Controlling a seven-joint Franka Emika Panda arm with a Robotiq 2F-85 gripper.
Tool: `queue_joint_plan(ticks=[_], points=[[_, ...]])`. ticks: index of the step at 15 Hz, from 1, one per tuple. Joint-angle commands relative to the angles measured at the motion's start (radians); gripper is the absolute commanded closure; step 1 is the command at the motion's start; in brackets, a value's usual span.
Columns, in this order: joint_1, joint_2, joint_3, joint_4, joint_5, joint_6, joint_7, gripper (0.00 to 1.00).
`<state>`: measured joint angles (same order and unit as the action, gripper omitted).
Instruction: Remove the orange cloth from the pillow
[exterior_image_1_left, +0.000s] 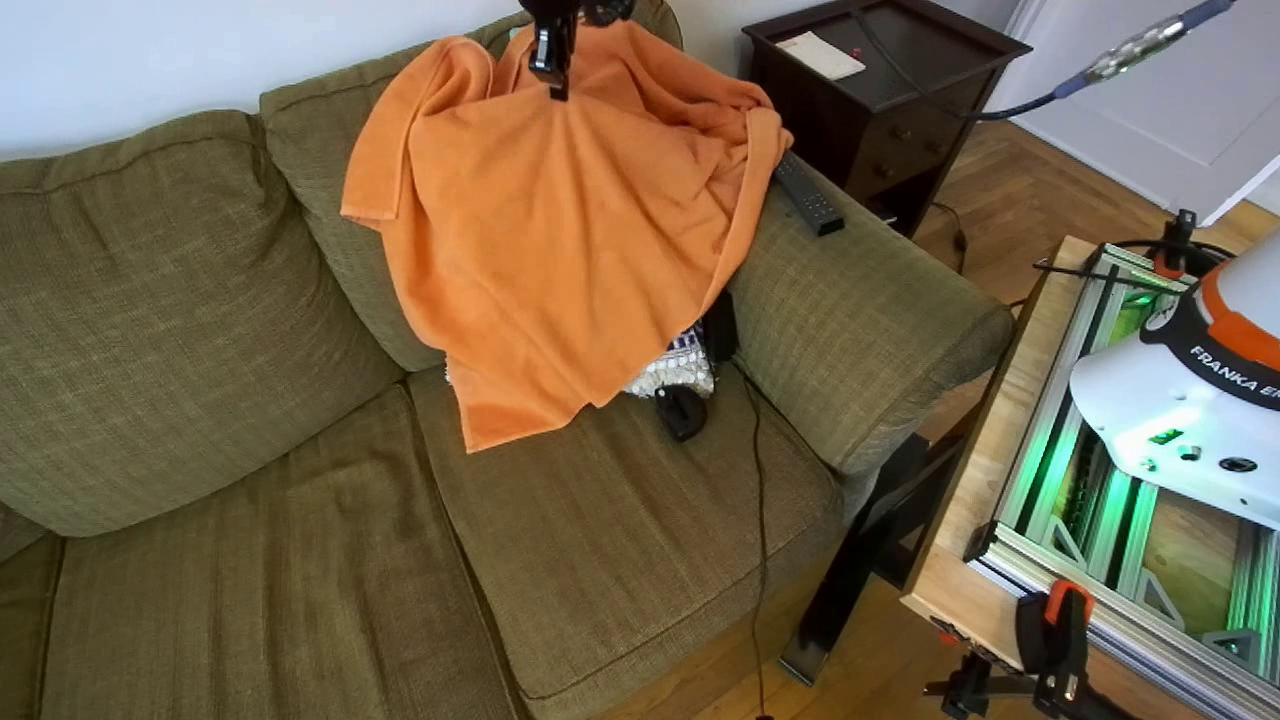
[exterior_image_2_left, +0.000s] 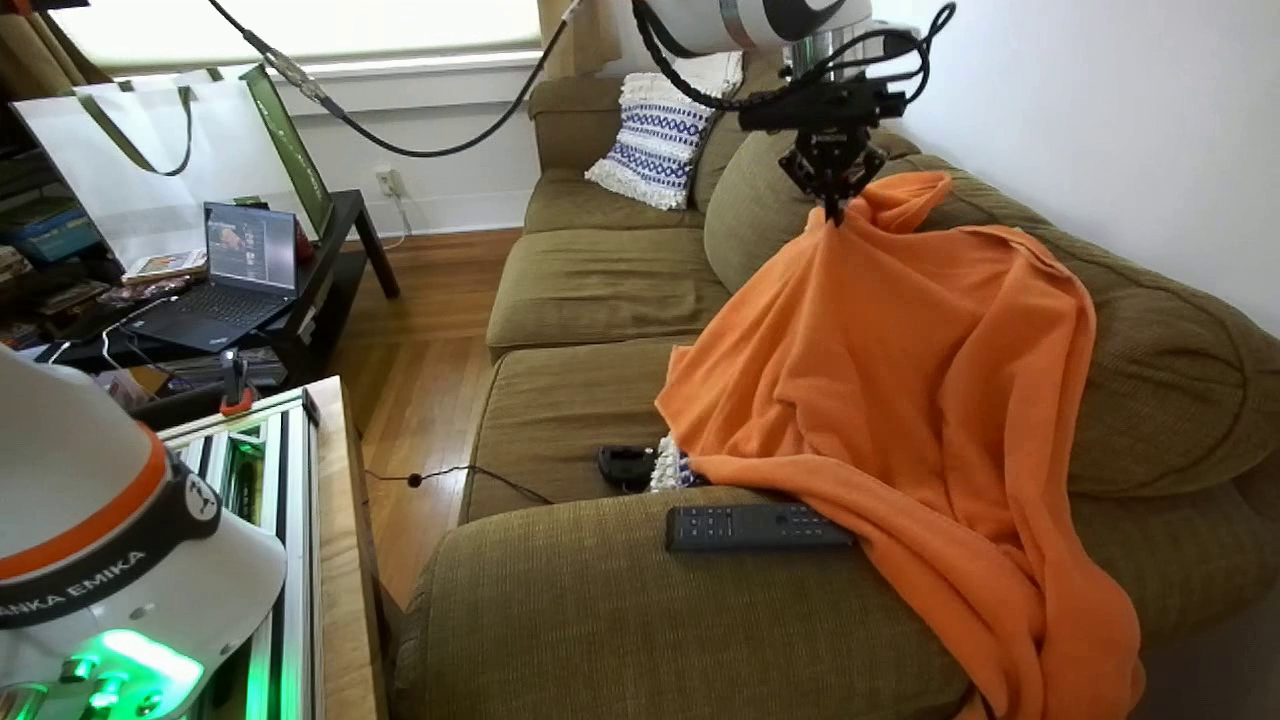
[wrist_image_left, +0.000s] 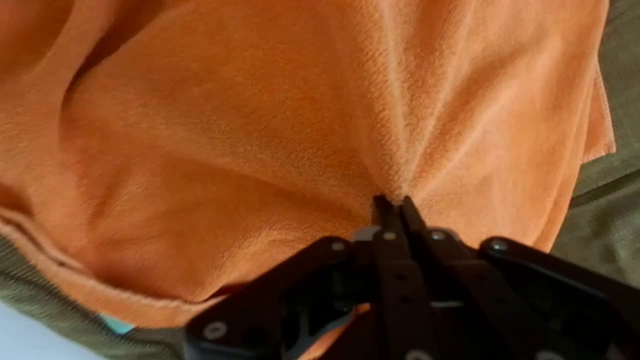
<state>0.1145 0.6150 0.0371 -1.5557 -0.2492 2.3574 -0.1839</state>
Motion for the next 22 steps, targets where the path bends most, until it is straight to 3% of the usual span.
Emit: queue_joint_plan(ticks=[1, 7, 11, 14, 17, 19, 20, 22], points=[[0.003, -0.217, -0.003, -0.166, 0.003, 0.088, 0.068, 0.99], [0.010, -0.472, -0.017, -0.322, -0.068, 0.314, 0.150, 0.99], [0.021, -0.596, -0.027, -0.445, -0.216, 0.529, 0.204, 0.99], [0.024, -0.669, 0.004, -0.554, -0.272, 0.678, 0.149, 0.99], [0.041, -0.713, 0.063, -0.674, -0.197, 0.804, 0.026, 0.99], [0.113, -0.693, 0.054, -0.735, -0.115, 0.894, -0.074, 0.99], [0.067, -0.669, 0.055, -0.660, -0.194, 0.820, 0.024, 0.96], [0.084, -0.671, 0.085, -0.712, -0.120, 0.863, -0.055, 0.96]])
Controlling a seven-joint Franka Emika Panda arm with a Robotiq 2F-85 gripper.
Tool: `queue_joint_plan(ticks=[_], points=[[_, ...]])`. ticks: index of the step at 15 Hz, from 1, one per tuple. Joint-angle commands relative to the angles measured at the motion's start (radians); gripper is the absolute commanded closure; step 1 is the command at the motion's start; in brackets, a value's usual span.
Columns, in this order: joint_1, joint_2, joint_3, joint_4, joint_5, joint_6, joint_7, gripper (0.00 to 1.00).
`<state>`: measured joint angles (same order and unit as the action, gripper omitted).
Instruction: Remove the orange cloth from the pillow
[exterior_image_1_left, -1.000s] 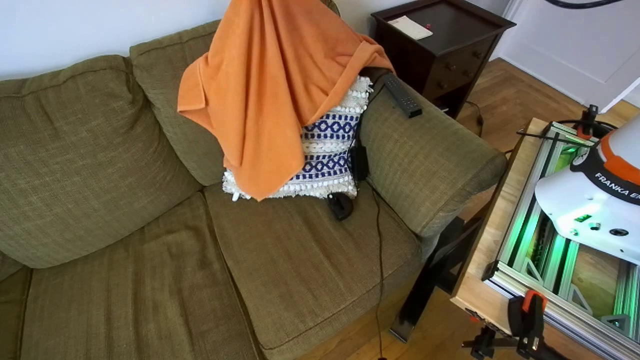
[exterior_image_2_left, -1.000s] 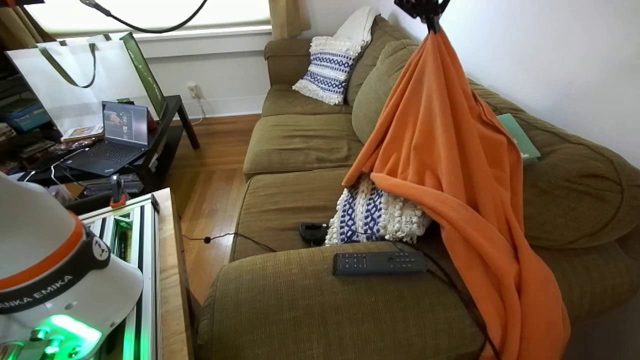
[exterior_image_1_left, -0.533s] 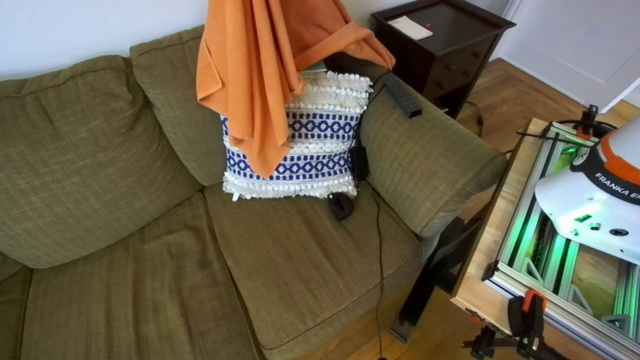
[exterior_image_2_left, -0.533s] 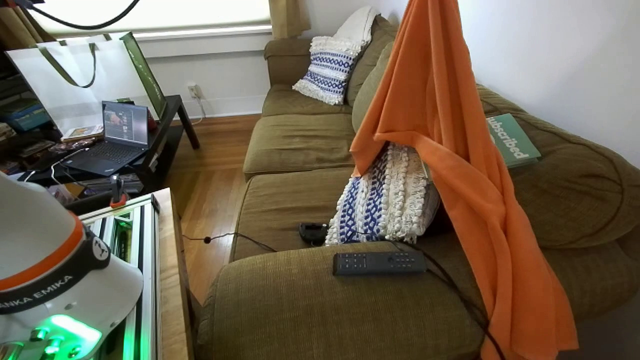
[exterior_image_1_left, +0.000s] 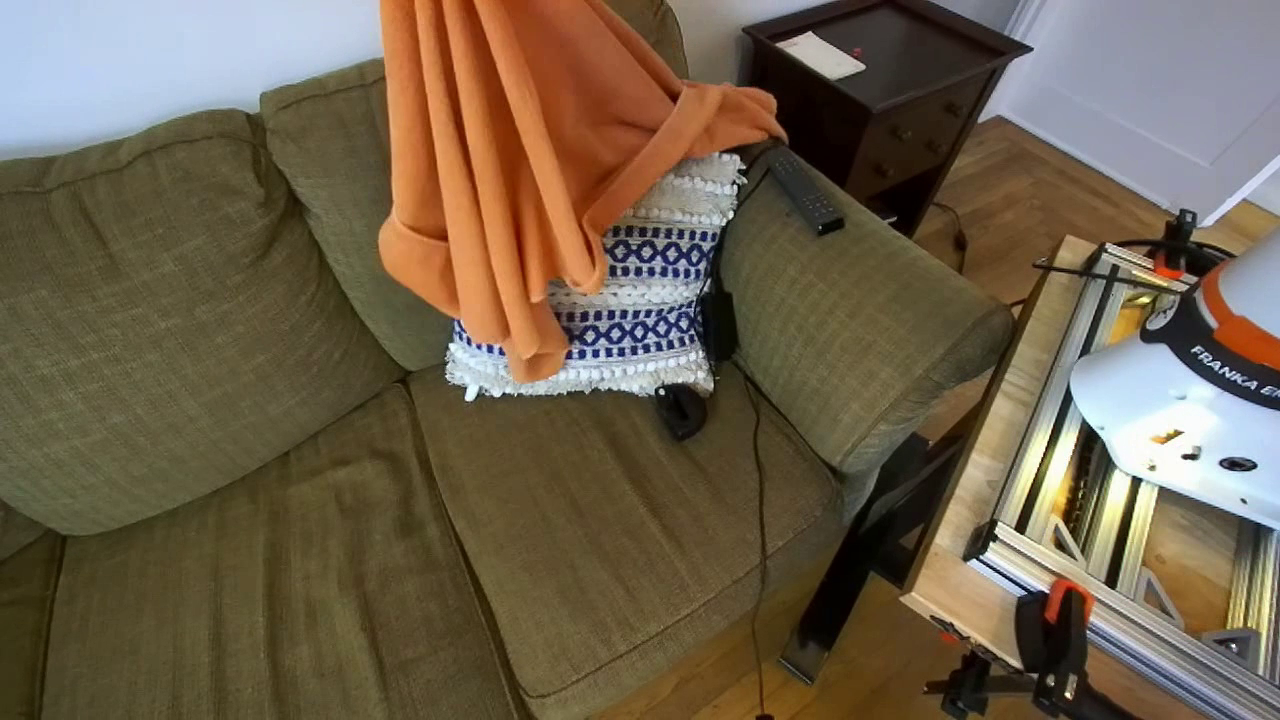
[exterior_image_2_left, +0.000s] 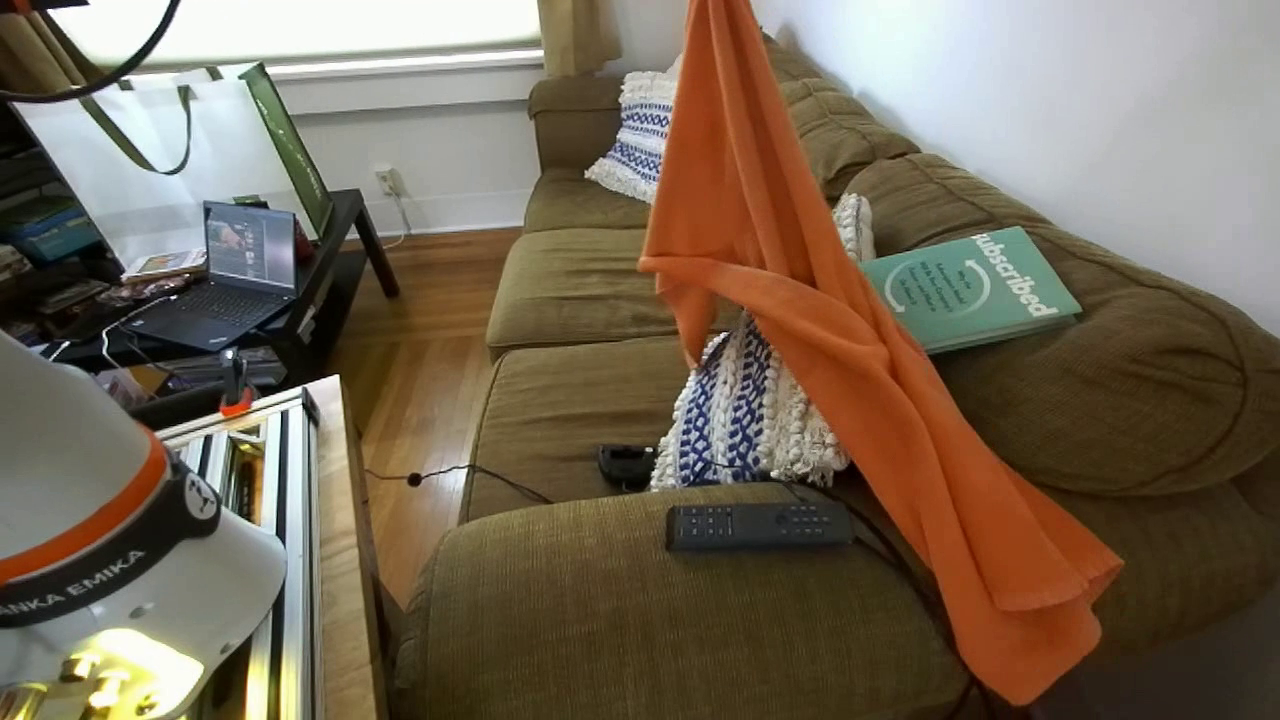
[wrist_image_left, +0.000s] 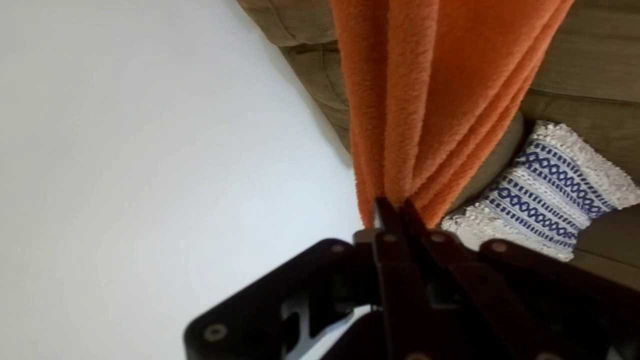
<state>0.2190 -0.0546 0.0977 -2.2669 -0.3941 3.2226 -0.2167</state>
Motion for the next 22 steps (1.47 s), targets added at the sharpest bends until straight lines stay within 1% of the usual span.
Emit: queue_joint_plan(ticks=[1, 4, 5, 6, 7, 8, 11, 13, 15, 16, 18, 20, 22], points=[[-0.016, -0.001, 0.026, -0.008, 0.030, 0.003, -0.026, 0.96], [-0.017, -0.003, 0.024, -0.010, 0.031, 0.006, -0.031, 0.96], [-0.017, -0.004, 0.024, -0.010, 0.032, 0.006, -0.032, 0.99], [0.001, 0.031, 0.043, 0.011, 0.033, 0.039, -0.034, 0.99], [0.022, 0.070, 0.069, 0.041, 0.029, 0.082, -0.042, 0.99], [0.033, 0.091, 0.092, 0.069, 0.018, 0.090, -0.054, 0.99], [0.076, 0.145, 0.167, 0.188, -0.007, 0.054, -0.094, 0.99], [0.098, 0.193, 0.199, 0.275, -0.031, 0.060, -0.135, 0.99], [0.114, 0.249, 0.220, 0.352, -0.061, 0.095, -0.176, 0.99], [0.083, 0.277, 0.264, 0.382, -0.066, 0.116, -0.210, 0.99], [0.054, 0.333, 0.311, 0.437, -0.094, 0.175, -0.249, 0.99], [0.004, 0.398, 0.376, 0.484, -0.155, 0.252, -0.263, 0.99], [-0.050, 0.449, 0.427, 0.516, -0.244, 0.275, -0.256, 0.99]])
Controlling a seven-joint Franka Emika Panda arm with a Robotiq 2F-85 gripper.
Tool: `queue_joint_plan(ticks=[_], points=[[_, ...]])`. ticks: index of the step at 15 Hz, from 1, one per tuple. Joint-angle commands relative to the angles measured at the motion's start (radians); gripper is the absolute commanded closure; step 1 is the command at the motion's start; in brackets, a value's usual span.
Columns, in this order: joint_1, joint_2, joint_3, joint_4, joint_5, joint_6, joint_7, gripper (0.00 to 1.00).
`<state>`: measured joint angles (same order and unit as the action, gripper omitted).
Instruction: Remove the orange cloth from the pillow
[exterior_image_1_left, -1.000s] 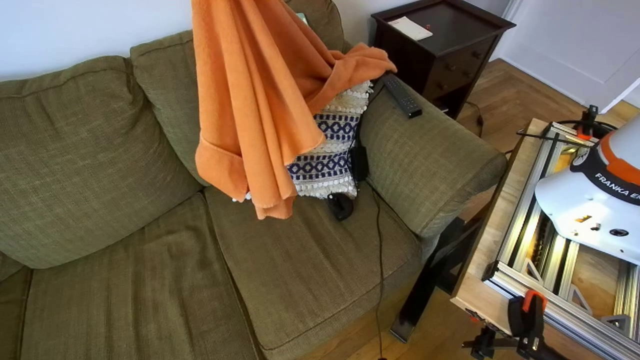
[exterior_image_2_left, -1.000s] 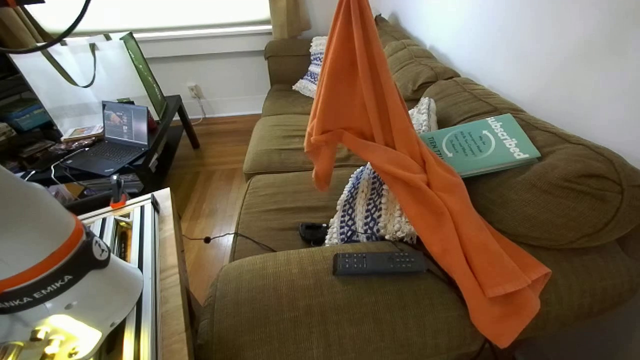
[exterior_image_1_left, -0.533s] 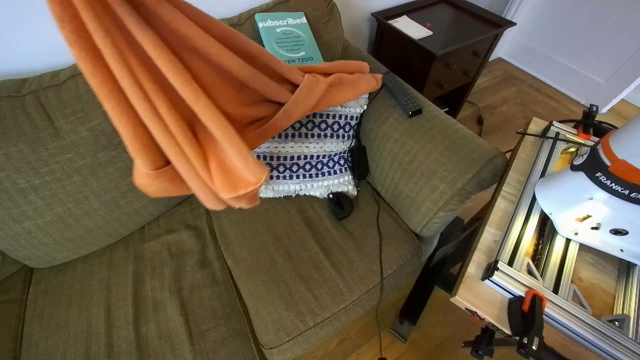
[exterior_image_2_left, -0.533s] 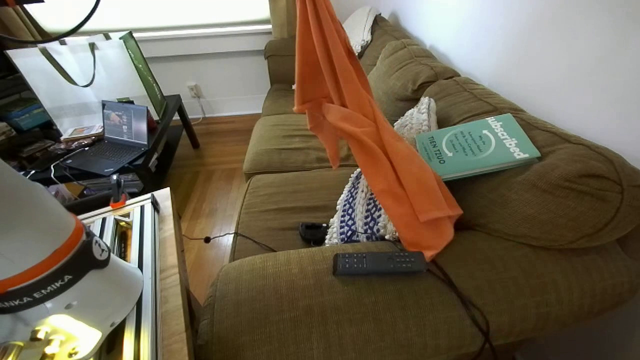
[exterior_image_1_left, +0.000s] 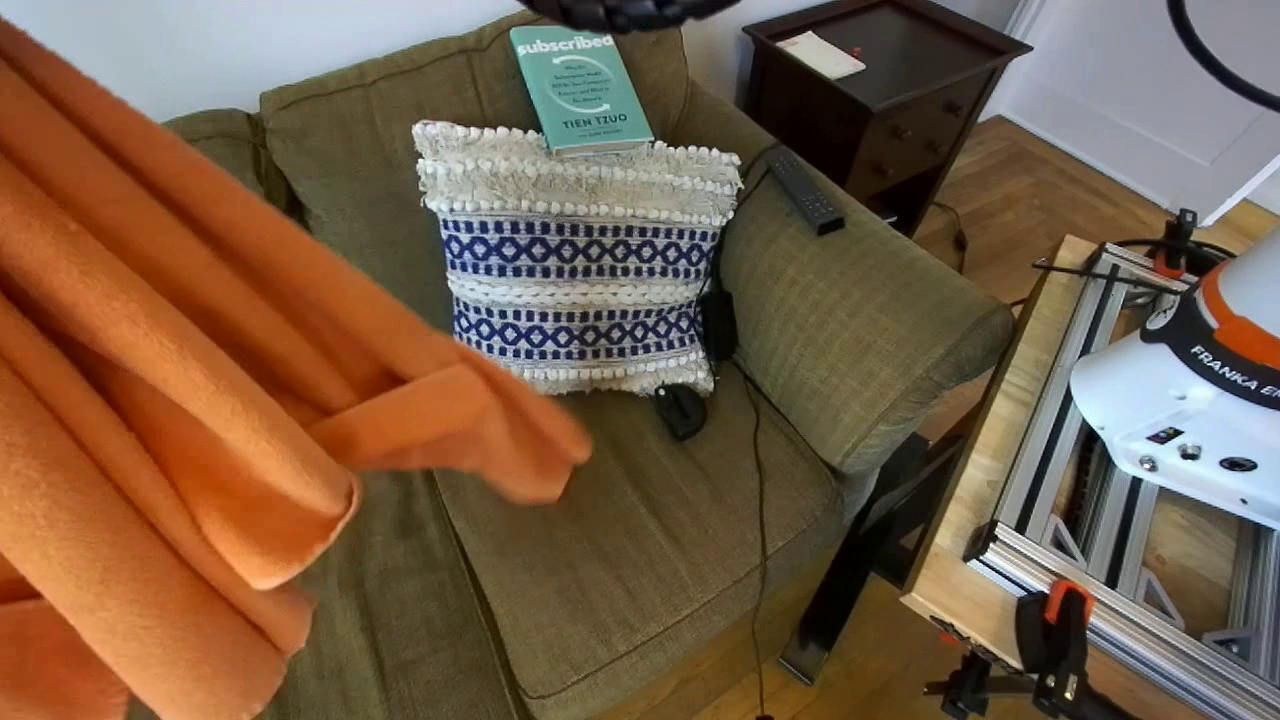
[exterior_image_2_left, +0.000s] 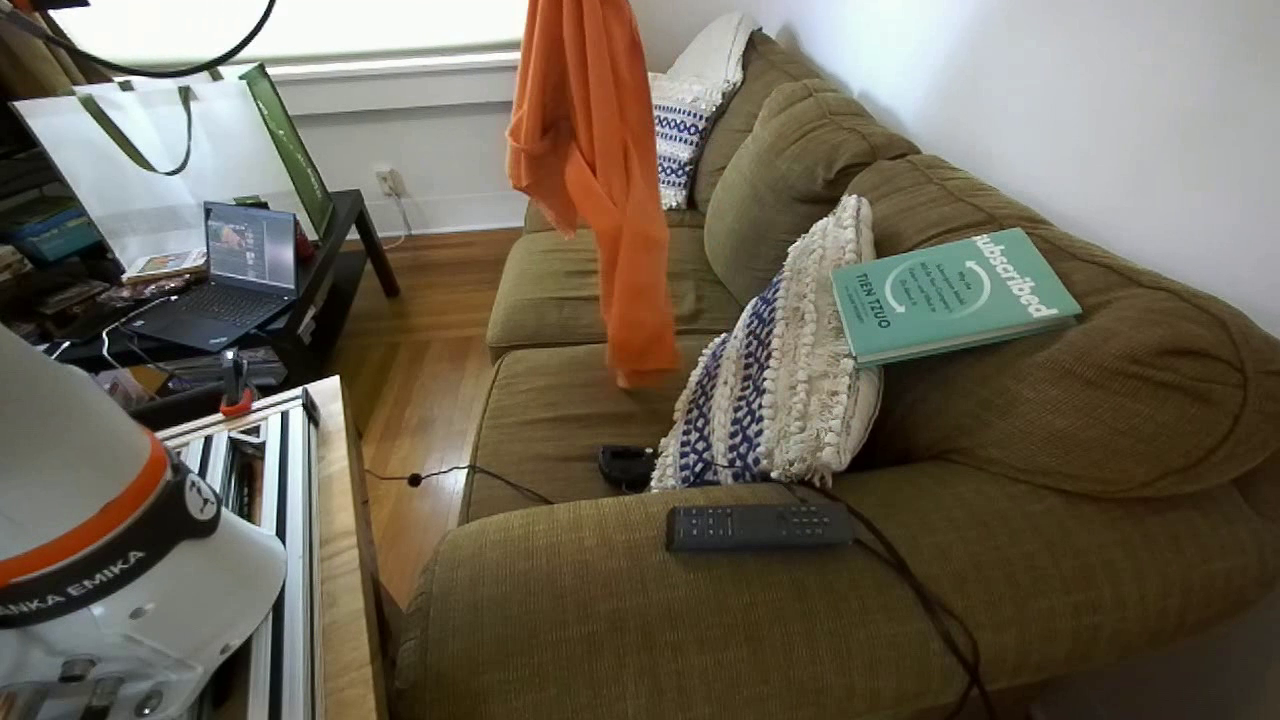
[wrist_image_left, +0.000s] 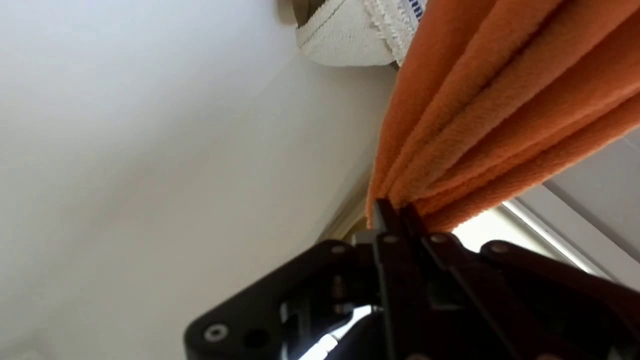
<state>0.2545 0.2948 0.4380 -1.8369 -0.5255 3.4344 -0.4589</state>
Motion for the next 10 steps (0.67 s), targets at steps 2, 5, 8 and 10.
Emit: queue_joint_plan(ticks=[2, 5, 8, 10], points=[[-0.137, 0.130, 0.120, 0.097, -0.190, 0.032, -0.012, 0.99], [-0.211, 0.148, 0.146, 0.079, -0.252, -0.023, 0.003, 0.99], [-0.305, 0.159, 0.210, 0.044, -0.277, -0.097, 0.024, 0.70], [-0.368, 0.137, 0.262, 0.011, -0.254, -0.207, 0.023, 0.56]])
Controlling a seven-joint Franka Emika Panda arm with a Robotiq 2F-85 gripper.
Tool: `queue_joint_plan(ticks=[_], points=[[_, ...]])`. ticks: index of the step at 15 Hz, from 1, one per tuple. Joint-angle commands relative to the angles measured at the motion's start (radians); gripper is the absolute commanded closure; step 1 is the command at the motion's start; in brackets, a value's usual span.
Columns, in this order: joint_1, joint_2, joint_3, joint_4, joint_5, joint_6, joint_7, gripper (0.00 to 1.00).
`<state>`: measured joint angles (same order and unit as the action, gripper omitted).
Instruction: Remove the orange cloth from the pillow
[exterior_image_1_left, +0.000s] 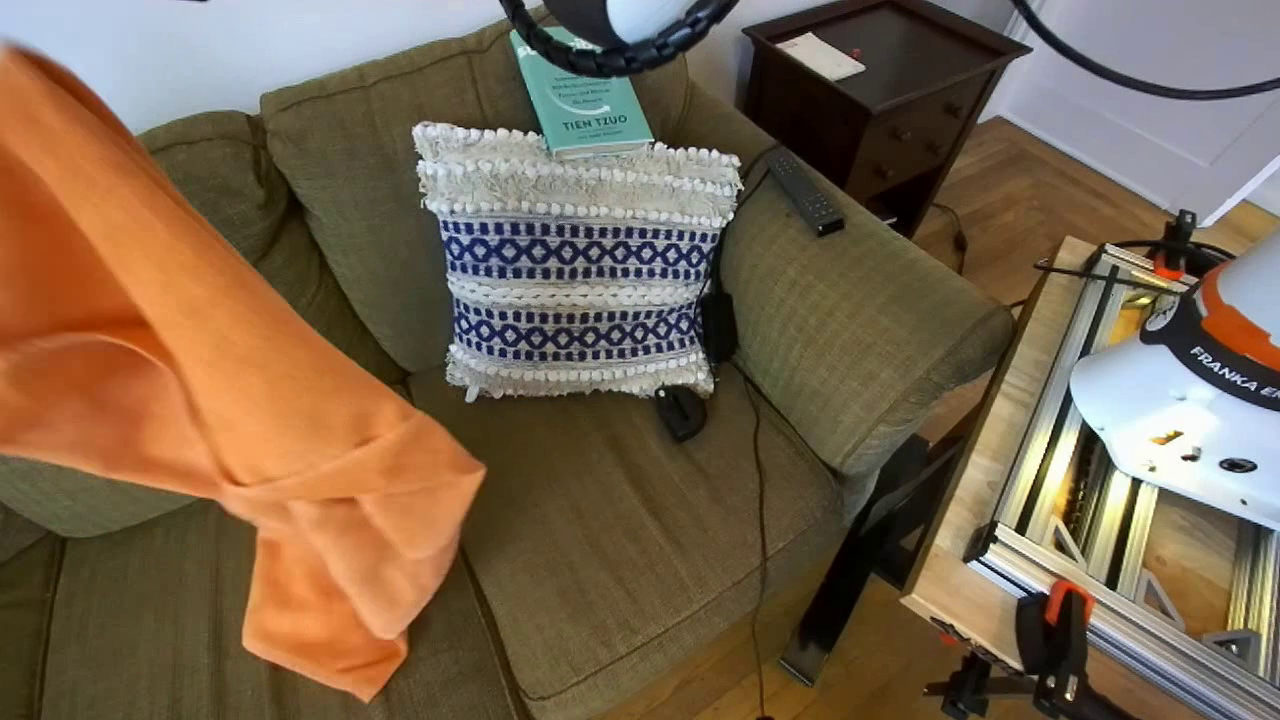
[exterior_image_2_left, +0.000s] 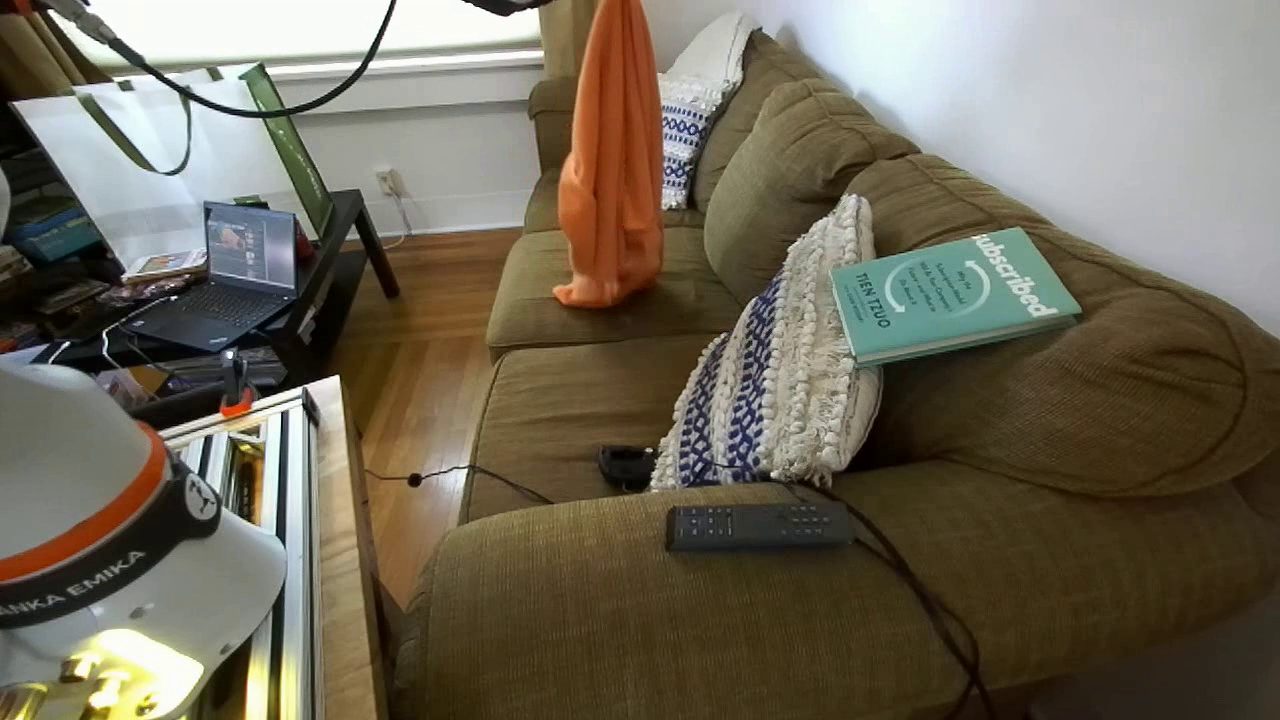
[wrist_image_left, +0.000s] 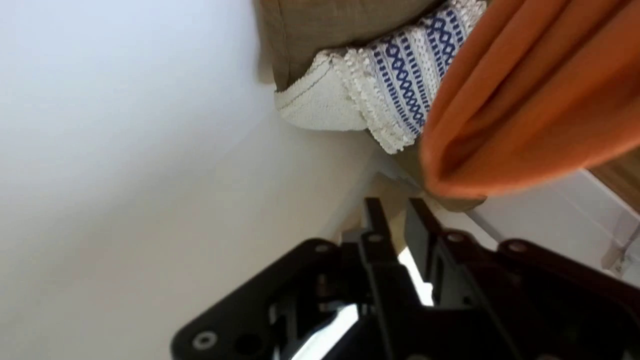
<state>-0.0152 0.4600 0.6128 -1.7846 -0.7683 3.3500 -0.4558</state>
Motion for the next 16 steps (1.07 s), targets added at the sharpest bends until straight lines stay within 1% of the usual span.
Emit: queue_joint_plan(ticks=[1, 2, 5, 7, 8, 9, 11, 12, 14, 16], points=[[-0.145, -0.034, 0.137, -0.061, 0.009, -0.187, 0.009, 0.49], [-0.187, -0.036, 0.185, -0.075, 0.038, -0.250, -0.008, 0.41], [-0.294, -0.047, 0.294, -0.116, 0.128, -0.420, -0.044, 0.19], [-0.370, -0.064, 0.349, -0.160, 0.194, -0.514, -0.062, 0.04], [-0.411, -0.068, 0.381, -0.177, 0.233, -0.561, -0.079, 0.00], [-0.456, -0.075, 0.410, -0.198, 0.275, -0.605, -0.090, 0.00], [-0.561, -0.063, 0.489, -0.232, 0.378, -0.680, -0.133, 0.00], [-0.635, -0.060, 0.540, -0.262, 0.439, -0.702, -0.163, 0.00], [-0.759, -0.046, 0.617, -0.316, 0.541, -0.718, -0.189, 0.00], [-0.875, -0.039, 0.675, -0.387, 0.617, -0.692, -0.181, 0.00]])
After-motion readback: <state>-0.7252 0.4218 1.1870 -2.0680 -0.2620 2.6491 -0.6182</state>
